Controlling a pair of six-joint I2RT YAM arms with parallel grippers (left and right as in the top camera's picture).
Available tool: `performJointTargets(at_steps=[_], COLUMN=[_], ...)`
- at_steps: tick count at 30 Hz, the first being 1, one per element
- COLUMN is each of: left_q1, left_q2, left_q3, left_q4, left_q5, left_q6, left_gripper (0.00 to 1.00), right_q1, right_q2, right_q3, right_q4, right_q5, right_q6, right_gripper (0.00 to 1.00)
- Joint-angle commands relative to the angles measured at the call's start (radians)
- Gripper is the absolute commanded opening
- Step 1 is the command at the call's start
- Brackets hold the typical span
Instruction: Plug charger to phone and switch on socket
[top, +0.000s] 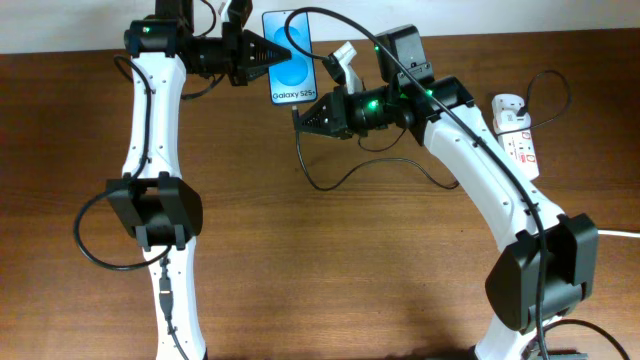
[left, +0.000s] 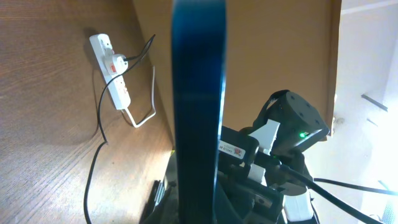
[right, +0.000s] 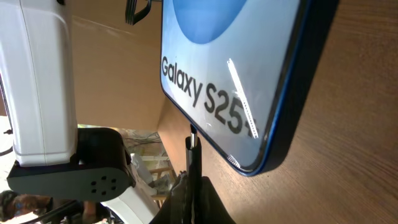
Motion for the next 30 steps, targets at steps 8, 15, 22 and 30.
performJointTargets(at_steps=[8, 15, 22, 30], left_q1=[-0.003, 0.011, 0.011, 0.011], left_q2=[-0.042, -0.042, -0.042, -0.042], left_q3=[0.023, 0.023, 0.023, 0.023], left_q4=[0.005, -0.025, -0.104, -0.119], left_q5=[0.056, -0.620, -1.012, -1.012], left_q6=[-0.005, -0.103, -0.163, -0.163], left_gripper=[0.00, 0.00, 0.00, 0.00], right_q1=[-0.006, -0.005, 0.183, 0.175], right_q2=[0.019, 0.019, 0.019, 0.020], right_q3=[-0.005, -0.005, -0.174, -0.517], right_q4=[0.036, -0.360, -0.674, -0.220], right_q5=[0.042, 0.196, 0.896, 0.824], right_q6=[0.046, -0.164, 0.023, 0.106], right_gripper=[0.04, 0.04, 0.04, 0.47])
